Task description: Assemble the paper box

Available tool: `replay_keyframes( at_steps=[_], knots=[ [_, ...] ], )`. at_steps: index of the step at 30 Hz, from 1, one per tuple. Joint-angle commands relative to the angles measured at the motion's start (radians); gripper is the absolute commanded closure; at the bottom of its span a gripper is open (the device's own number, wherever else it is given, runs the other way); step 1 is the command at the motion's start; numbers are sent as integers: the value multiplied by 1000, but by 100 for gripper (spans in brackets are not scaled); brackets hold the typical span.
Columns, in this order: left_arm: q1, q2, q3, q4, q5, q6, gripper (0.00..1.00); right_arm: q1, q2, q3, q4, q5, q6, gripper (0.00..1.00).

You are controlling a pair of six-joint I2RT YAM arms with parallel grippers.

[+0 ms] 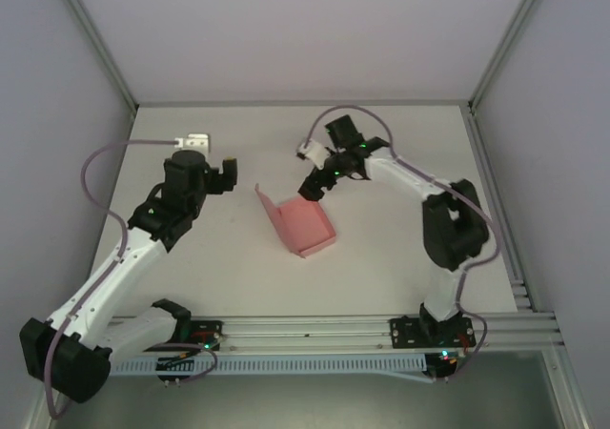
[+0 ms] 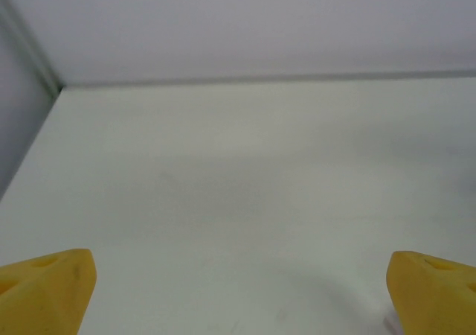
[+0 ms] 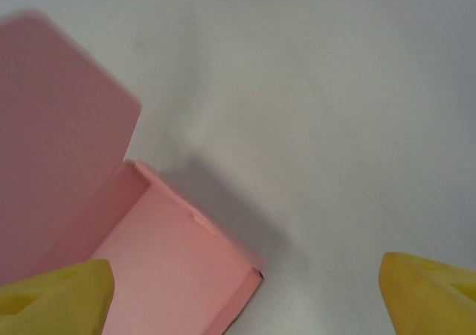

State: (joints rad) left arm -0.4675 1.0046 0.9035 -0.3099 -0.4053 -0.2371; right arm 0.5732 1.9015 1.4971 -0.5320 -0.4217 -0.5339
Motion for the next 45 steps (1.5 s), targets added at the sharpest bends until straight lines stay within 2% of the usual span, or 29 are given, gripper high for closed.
replay_keyframes(
  at_steps=[1, 5, 10, 12, 14, 15, 19, 23, 29, 31, 34, 35, 38, 41, 42, 45],
  knots=[
    [52, -41, -63, -45, 61, -135, 0, 64, 150, 167, -341, 19, -346, 12],
    [68, -41, -68, -46, 75, -140, 0, 86, 295, 331, -444, 52, -366, 19],
    [72, -11, -57, -50, 95, -132, 0, 102, 332, 336, -380, 103, -321, 37],
    [72, -10, -55, -48, 101, -132, 0, 108, 330, 313, -339, 128, -298, 53],
    [73, -10, -56, -45, 104, -134, 0, 111, 317, 281, -283, 157, -258, 77],
    [73, -12, -56, -45, 106, -135, 0, 111, 310, 264, -259, 169, -238, 79],
    [72, -27, -55, -48, 100, -139, 0, 110, 255, 181, -146, 258, -88, 89],
    [73, -44, -51, -53, 75, -152, 0, 110, 181, 71, -18, 388, 215, 99],
    [73, -48, -35, -63, 28, -194, 0, 132, 53, -162, 81, 667, 886, 97],
    [72, -47, -31, -63, 28, -193, 0, 151, 20, -240, 106, 722, 1070, 96],
    [74, -39, -31, -61, 33, -193, 0, 207, -16, -304, 124, 803, 1266, 94],
    [73, -34, -32, -59, 34, -197, 0, 221, -22, -307, 129, 808, 1301, 97],
    [74, -17, -29, -56, 57, -190, 0, 270, -27, -304, 121, 850, 1383, 95],
    [73, -1, -34, -39, 101, -168, 0, 303, -17, -278, 78, 874, 1417, 89],
    [73, 5, -35, -33, 121, -164, 0, 308, -18, -276, 69, 888, 1433, 82],
    [72, 22, -35, -20, 165, -151, 0, 307, -29, -292, 98, 866, 1444, 80]
  ],
)
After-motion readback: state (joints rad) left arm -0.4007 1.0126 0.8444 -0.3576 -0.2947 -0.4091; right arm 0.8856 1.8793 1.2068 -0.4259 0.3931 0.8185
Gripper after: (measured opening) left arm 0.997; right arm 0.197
